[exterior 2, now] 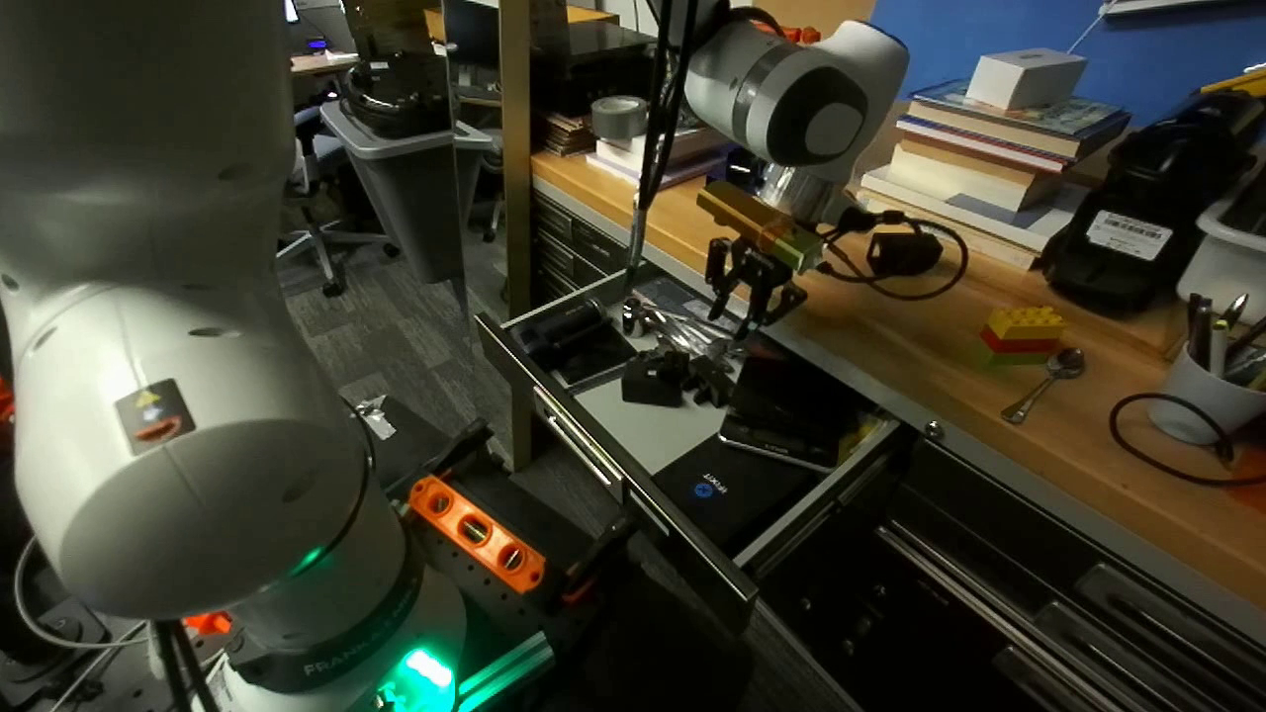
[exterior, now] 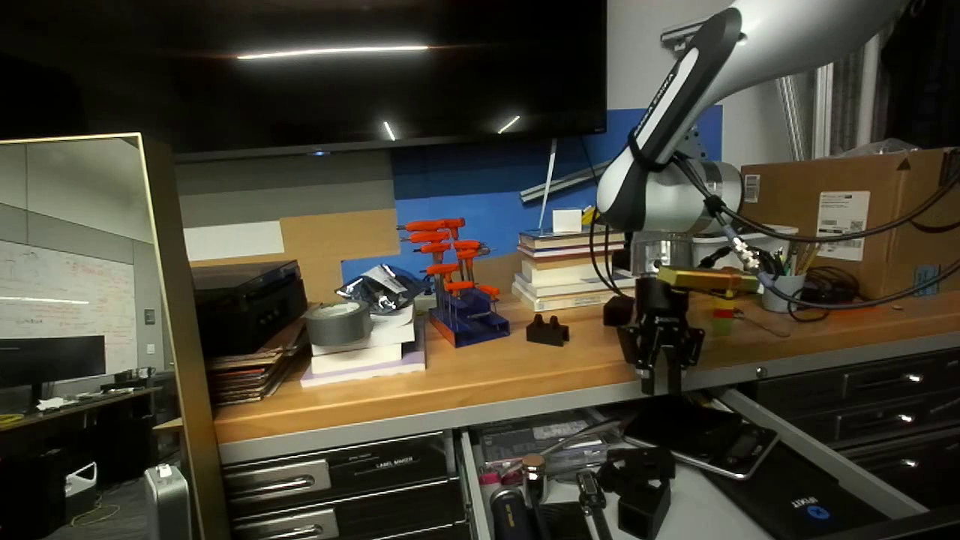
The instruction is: Put the black objects on the tabletop in the open drawer and then close the drawer
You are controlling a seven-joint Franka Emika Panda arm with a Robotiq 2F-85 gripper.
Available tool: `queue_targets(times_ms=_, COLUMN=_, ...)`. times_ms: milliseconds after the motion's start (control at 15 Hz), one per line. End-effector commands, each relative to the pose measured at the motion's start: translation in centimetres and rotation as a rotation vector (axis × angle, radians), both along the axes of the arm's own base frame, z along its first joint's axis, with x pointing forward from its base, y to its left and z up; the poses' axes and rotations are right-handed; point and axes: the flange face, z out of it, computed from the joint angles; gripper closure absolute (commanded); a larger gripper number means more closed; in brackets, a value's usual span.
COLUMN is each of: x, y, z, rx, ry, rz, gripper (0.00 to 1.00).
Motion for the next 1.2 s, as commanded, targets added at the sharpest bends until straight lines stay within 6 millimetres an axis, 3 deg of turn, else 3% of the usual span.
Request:
queue_targets(times_ms=0, x=3.5, y=0.4, z=5.8, rx=-0.046, ry=-0.149, rz=-0.054, gripper=0.50)
queue_targets(times_ms=67, x=4.6, y=0.3, z=7.5, rx=-0.059, ry=-0.195, rz=-0.088, gripper=0.27)
queue_targets(times_ms=200, x=6.7, y=0.1, z=10.8, rx=-0.076, ry=-0.255, rz=-0.139, gripper=0.23)
queue_targets(times_ms=333, x=8.5, y=-0.2, z=13.3, rx=-0.098, ry=-0.305, rz=-0.192, gripper=0.09)
queue_targets(times_ms=400, x=9.3, y=-0.3, z=14.0, rx=-0.121, ry=-0.326, rz=-0.224, gripper=0.02)
queue_targets(times_ms=533, x=10.3, y=-0.5, z=14.9, rx=-0.166, ry=-0.340, rz=-0.274, gripper=0.00)
queue_targets(times_ms=733, x=11.2, y=-0.8, z=14.4, rx=-0.255, ry=-0.363, rz=-0.356, gripper=0.00)
queue_targets(times_ms=1133, x=12.4, y=-1.8, z=9.9, rx=-0.388, ry=-0.397, rz=-0.543, gripper=0.00)
